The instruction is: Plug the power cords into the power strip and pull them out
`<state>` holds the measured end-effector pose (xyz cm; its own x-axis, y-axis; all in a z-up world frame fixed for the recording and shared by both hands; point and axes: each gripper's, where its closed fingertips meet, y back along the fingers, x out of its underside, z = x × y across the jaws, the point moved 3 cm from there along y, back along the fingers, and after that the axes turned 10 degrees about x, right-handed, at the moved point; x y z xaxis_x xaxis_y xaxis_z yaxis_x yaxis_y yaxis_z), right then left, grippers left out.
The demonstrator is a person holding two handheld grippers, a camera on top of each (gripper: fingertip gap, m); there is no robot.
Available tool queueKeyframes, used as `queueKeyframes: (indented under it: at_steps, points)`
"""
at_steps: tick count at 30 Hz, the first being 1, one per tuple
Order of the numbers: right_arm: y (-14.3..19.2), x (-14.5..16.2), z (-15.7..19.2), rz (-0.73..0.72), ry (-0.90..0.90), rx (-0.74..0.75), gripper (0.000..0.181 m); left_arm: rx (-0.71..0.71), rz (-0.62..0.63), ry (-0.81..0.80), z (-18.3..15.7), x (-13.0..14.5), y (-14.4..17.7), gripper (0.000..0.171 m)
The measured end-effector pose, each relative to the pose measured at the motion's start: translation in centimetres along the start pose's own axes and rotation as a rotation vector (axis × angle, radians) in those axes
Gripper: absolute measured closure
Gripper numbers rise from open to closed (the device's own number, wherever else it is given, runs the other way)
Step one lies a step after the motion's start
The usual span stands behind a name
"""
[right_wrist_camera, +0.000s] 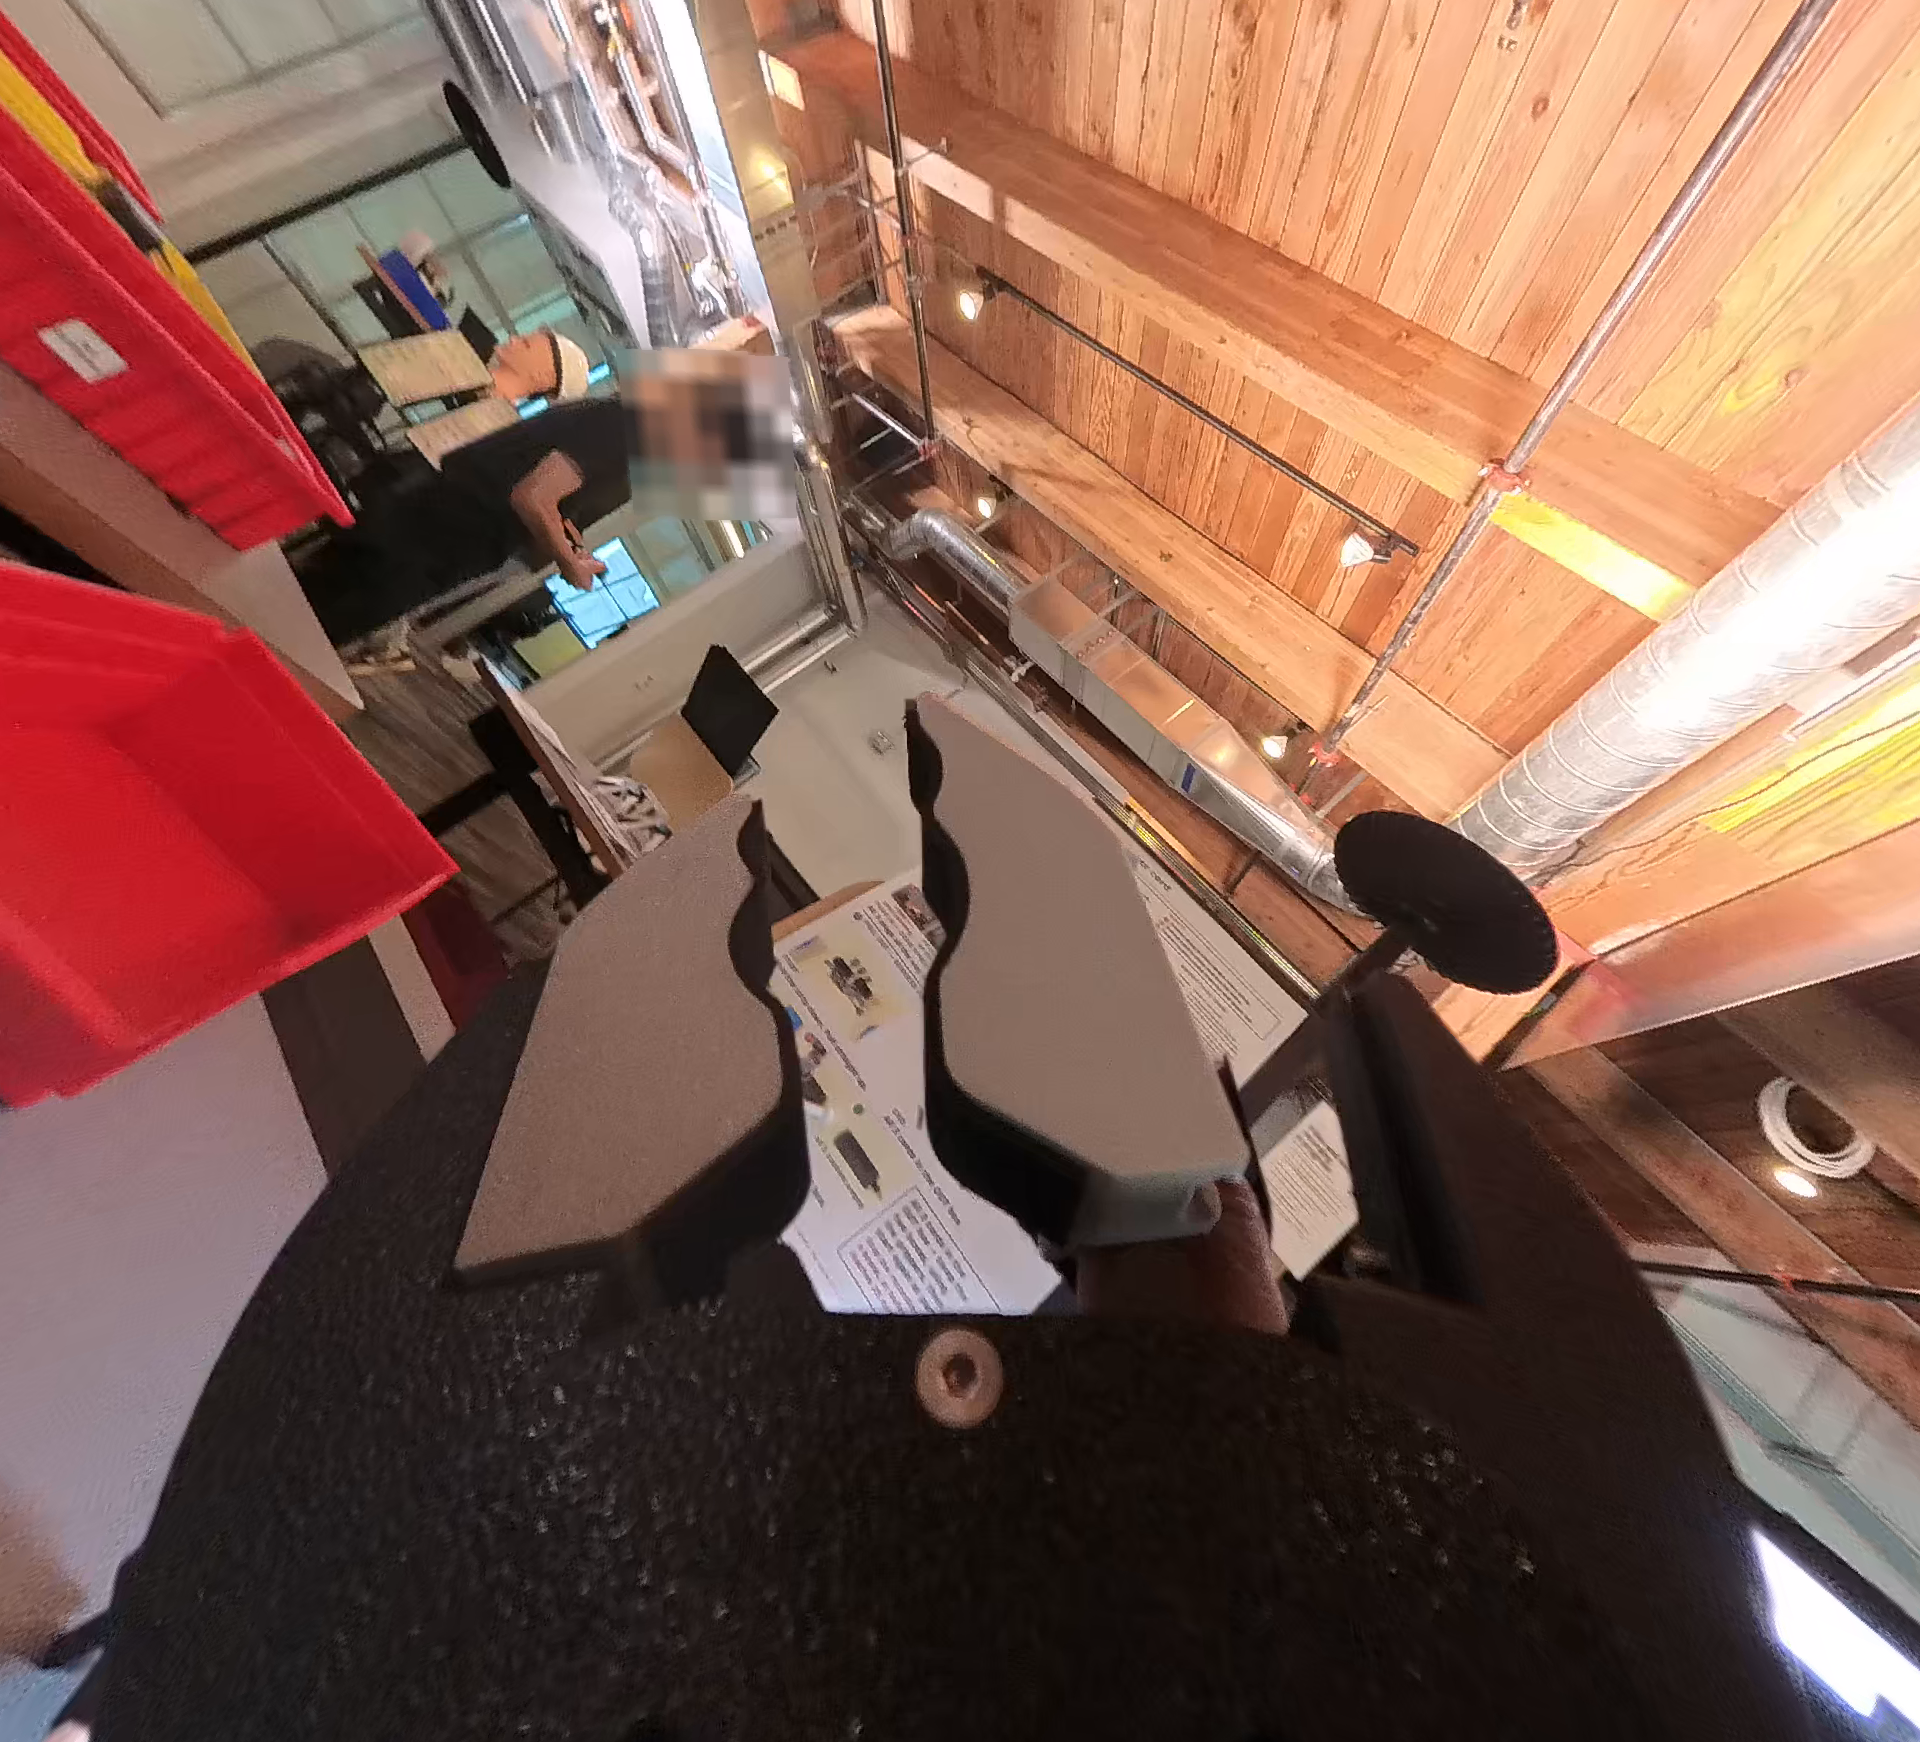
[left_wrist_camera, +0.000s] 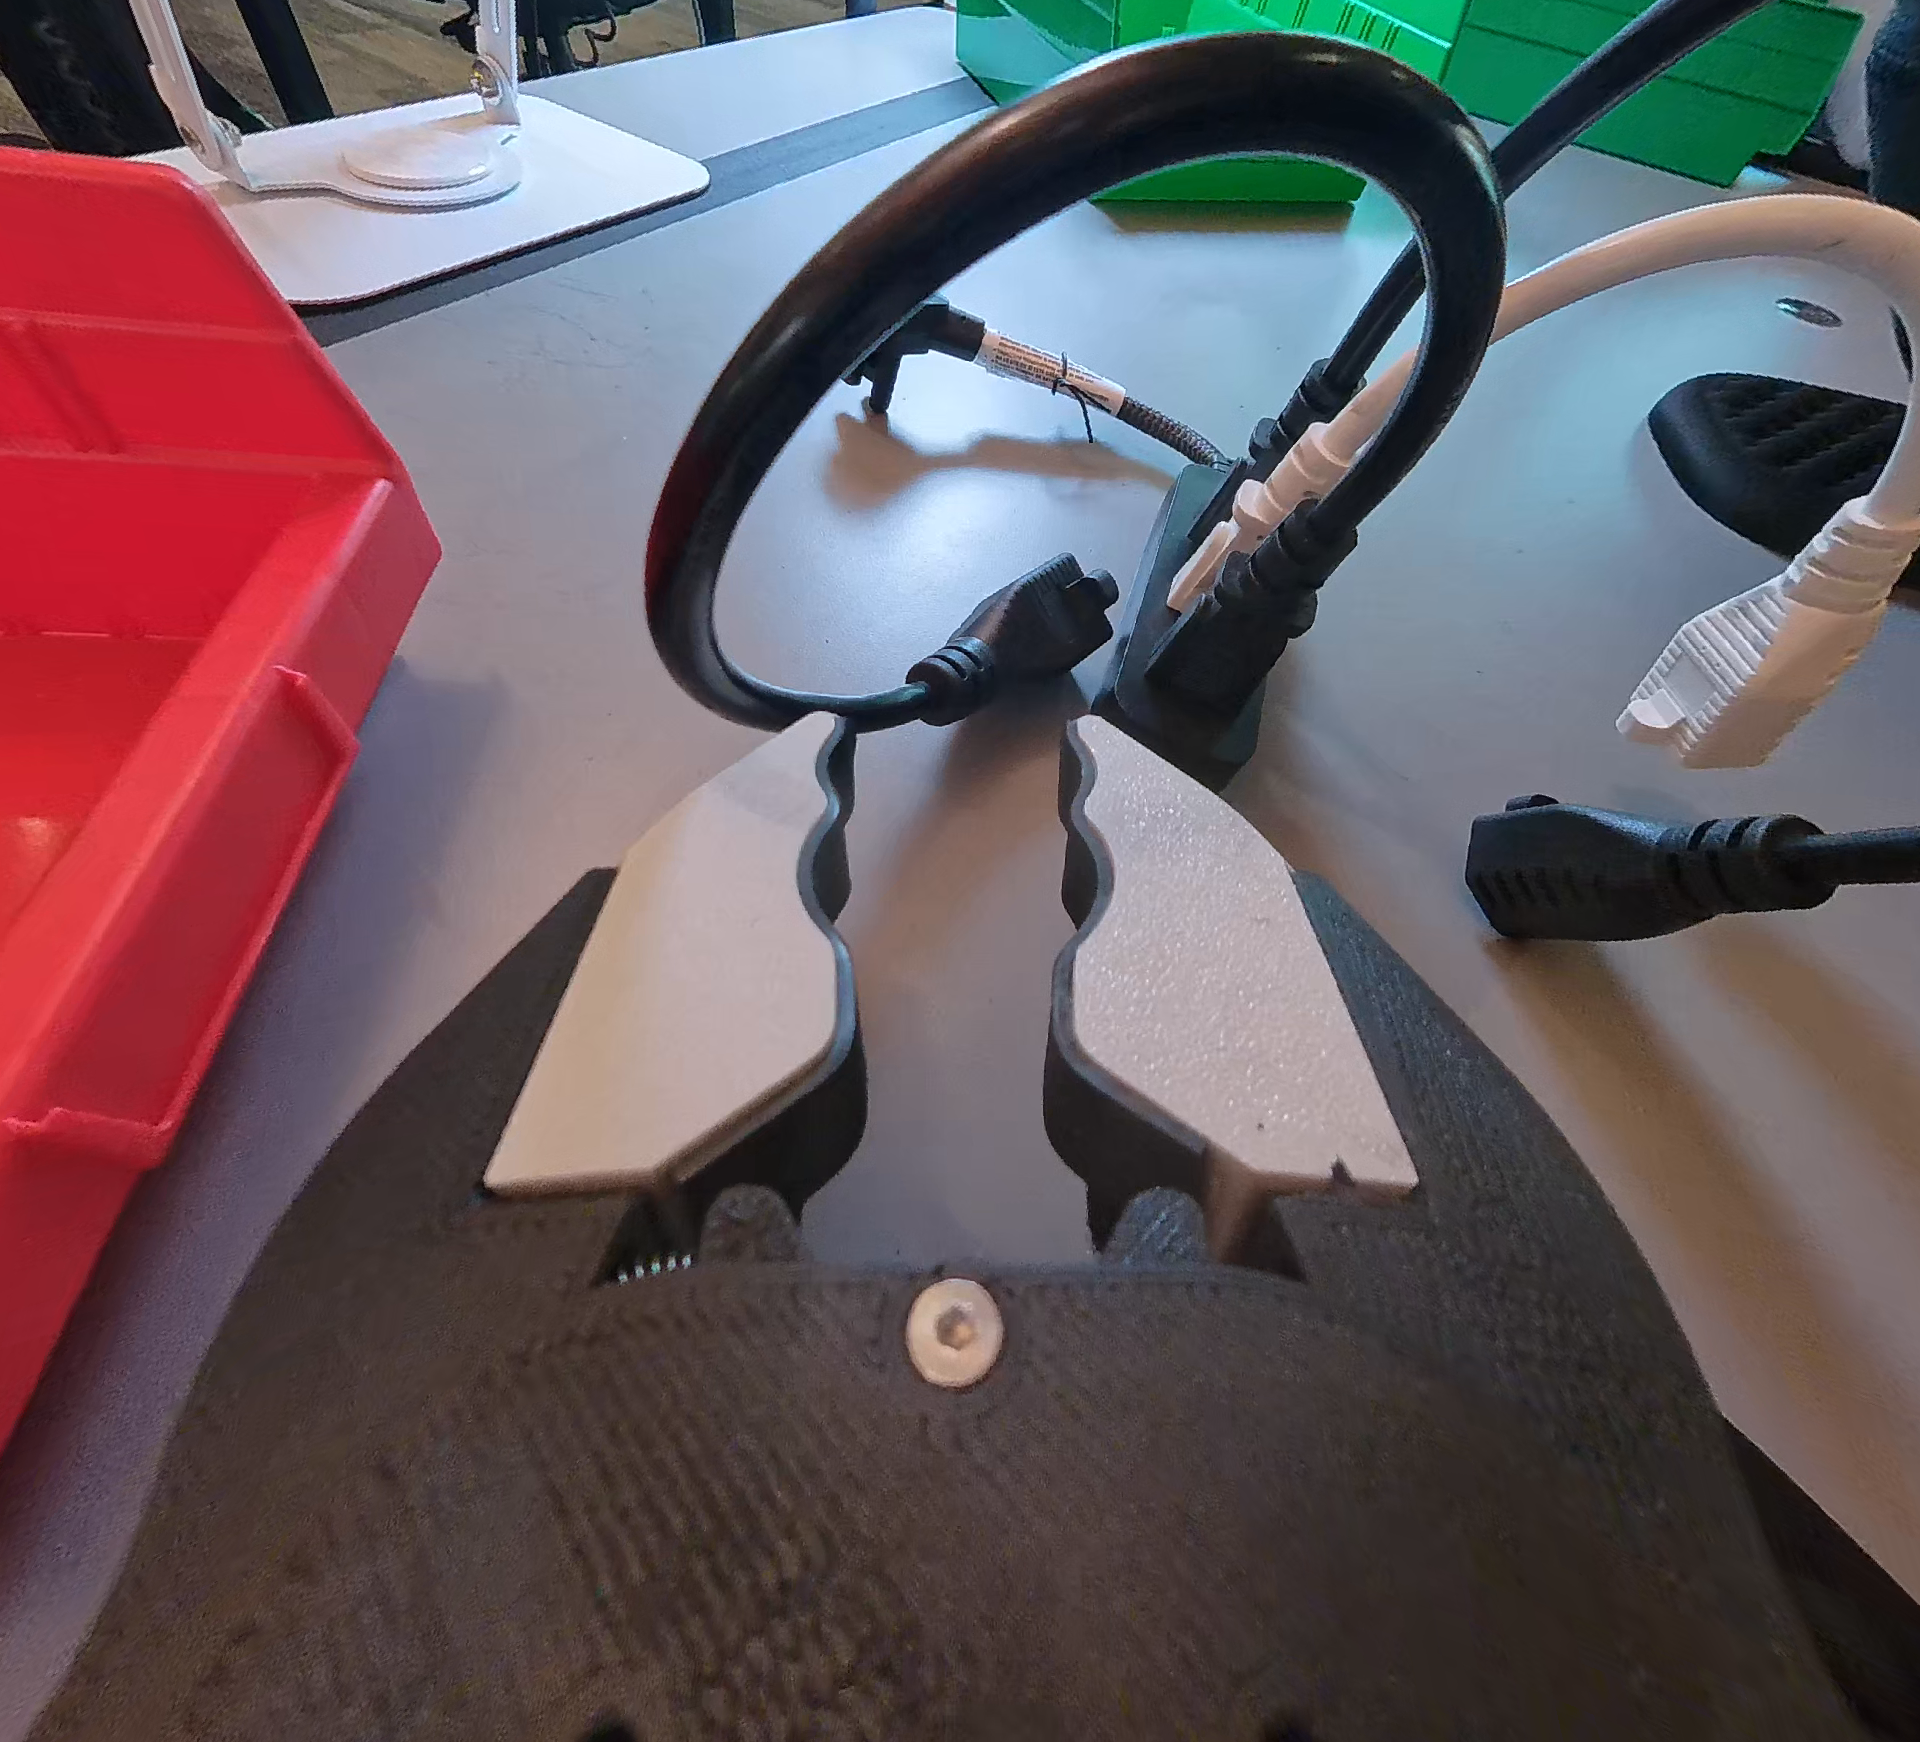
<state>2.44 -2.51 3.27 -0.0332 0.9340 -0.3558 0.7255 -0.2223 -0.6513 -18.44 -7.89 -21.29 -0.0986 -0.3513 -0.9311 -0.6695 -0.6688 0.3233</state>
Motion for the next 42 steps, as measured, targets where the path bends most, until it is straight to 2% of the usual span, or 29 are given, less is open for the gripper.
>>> queueKeyframes:
  at_steps: [4, 11, 13, 14, 15, 16, 19, 20, 21, 22, 29, 34, 35, 38, 39, 40, 42]
  points:
    - [-0.1, 1.0, 0.6, 0.039, 0.049, -0.009, 0.081, -0.002, -0.001, -0.001, 0.0, 0.0, 0.0, 0.134]
    - [-0.2, 2.2, 1.1, 0.078, 0.073, -0.023, 0.114, -0.002, -0.001, -0.001, 0.0, 0.0, 0.0, 0.134]
    - [-0.2, 2.4, 1.2, 0.092, 0.071, -0.029, 0.109, -0.002, -0.001, -0.002, 0.0, 0.0, 0.0, 0.134]
    - [-0.2, 2.5, 1.3, 0.103, 0.068, -0.029, 0.083, -0.002, 0.0, -0.001, 0.0, 0.0, 0.0, 0.134]
    - [-0.3, 2.6, 1.3, 0.113, 0.059, -0.032, 0.099, -0.003, 0.0, 0.0, 0.0, 0.0, 0.0, 0.134]
    - [-0.4, 2.7, 1.3, 0.121, 0.043, -0.031, 0.094, -0.004, -0.001, 0.0, 0.0, 0.0, 0.0, 0.134]
    - [-0.6, 2.9, 1.1, 0.162, -0.057, -0.028, 0.058, -0.006, -0.004, 0.0, 0.0, 0.0, 0.1, 0.134]
    - [-0.7, 3.1, 0.9, 0.176, -0.106, -0.025, 0.07, -0.005, -0.004, 0.0, 0.0, 0.0, 0.1, 0.134]
    - [-0.8, 3.2, 0.8, 0.19, -0.155, -0.021, 0.063, -0.005, -0.004, 0.0, 0.0, 0.0, 0.1, 0.134]
    - [-0.9, 3.4, 0.6, 0.205, -0.202, -0.02, 0.113, -0.004, -0.004, 0.0, 0.0, 0.0, 0.1, 0.134]
    - [-1.1, 4.9, -0.3, 0.288, -0.488, -0.02, 0.113, -0.003, -0.009, -0.001, 0.0, -0.1, 0.1, 0.133]
    - [-1.1, 5.5, -0.1, 0.323, -0.612, -0.052, 0.108, -0.013, -0.044, -0.001, 0.1, -0.5, 0.4, 0.13]
    - [-1.1, 5.5, 0.1, 0.328, -0.629, -0.062, 0.144, -0.016, -0.051, 0.001, 0.2, -0.6, 0.5, 0.129]
    - [-1.1, 5.6, 0.6, 0.343, -0.691, -0.096, 0.137, -0.022, -0.061, 0.004, 0.3, -0.7, 0.7, 0.128]
    - [-1.1, 5.7, 0.8, 0.348, -0.717, -0.11, 0.142, -0.024, -0.061, 0.002, 0.3, -0.7, 0.7, 0.128]
    - [-1.1, 5.7, 1.0, 0.355, -0.749, -0.123, 0.135, -0.026, -0.061, 0.0, 0.3, -0.7, 0.7, 0.127]
    - [-1.1, 5.9, 1.4, 0.364, -0.844, -0.155, 0.134, -0.027, -0.06, -0.002, 0.3, -0.7, 0.7, 0.127]
